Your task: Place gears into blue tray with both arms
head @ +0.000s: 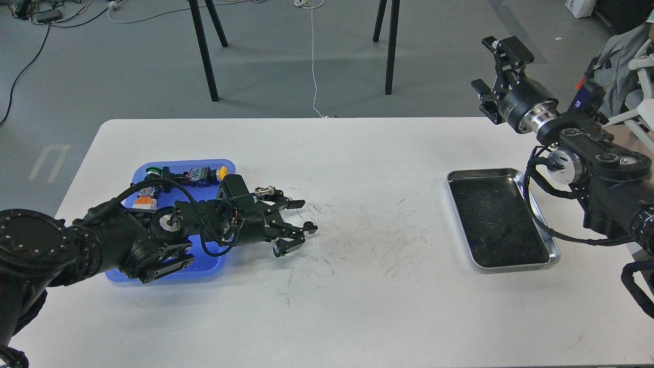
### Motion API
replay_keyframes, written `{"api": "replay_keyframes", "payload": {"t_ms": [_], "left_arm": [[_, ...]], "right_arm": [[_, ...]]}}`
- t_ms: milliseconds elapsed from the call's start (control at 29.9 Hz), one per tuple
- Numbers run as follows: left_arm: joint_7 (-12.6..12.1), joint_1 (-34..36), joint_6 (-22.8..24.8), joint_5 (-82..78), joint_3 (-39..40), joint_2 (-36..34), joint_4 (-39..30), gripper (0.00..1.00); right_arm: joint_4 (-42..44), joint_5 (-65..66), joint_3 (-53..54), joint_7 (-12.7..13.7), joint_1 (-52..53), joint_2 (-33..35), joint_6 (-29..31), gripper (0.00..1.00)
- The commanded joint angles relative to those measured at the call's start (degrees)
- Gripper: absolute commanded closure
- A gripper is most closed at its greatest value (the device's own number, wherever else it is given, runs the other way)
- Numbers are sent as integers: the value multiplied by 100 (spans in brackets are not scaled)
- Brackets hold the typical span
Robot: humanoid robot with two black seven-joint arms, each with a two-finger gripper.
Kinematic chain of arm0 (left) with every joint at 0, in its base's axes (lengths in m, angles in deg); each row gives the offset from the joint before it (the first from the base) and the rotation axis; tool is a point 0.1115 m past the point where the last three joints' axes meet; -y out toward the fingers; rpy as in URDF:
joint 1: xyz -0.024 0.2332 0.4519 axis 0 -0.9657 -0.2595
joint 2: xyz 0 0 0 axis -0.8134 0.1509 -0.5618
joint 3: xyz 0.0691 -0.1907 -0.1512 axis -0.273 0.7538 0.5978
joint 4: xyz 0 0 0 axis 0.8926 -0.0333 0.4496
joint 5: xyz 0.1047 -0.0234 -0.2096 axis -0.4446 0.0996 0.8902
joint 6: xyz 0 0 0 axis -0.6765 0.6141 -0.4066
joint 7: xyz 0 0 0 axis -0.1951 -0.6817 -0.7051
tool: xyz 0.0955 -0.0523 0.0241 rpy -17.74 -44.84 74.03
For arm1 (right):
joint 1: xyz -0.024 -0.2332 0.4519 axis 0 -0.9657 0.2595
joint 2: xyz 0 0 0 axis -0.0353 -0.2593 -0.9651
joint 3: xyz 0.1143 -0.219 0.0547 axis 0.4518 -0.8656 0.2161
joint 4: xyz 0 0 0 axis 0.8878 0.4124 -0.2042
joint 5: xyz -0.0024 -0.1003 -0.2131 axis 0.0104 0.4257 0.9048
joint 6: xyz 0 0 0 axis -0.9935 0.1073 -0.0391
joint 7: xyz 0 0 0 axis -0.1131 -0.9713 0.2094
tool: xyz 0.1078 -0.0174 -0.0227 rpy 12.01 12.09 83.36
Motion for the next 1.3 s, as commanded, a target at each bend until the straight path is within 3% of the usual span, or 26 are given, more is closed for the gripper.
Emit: {"api": "replay_keyframes", "payload": {"t_ms": [0, 902, 1270], "left_arm": [[1, 4, 0, 15, 14, 72, -7, 38], [1, -93, 0, 42, 85, 90, 55, 50], [1, -278, 0, 745, 234, 108, -138, 35]], "right_arm": [[-5, 16, -8, 0, 7, -1, 1, 2], [3, 34, -8, 0, -28, 8, 1, 2], [3, 34, -8, 0, -28, 8, 1, 2]]}}
